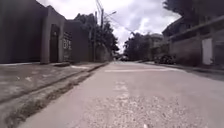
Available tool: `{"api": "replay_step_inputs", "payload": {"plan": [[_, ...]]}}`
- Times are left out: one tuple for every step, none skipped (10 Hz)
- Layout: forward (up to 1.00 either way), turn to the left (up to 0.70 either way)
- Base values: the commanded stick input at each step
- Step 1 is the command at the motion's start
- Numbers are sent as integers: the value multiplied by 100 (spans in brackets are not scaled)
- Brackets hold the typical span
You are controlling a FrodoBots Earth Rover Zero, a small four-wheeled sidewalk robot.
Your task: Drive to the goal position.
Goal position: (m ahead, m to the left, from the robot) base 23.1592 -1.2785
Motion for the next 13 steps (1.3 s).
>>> {"api": "replay_step_inputs", "payload": {"plan": [[100, -3], [100, -3], [100, -3], [100, -4], [100, -7], [100, -8], [100, -8], [100, -8], [100, -8], [100, -8], [100, -8], [100, -8], [100, -8]]}}
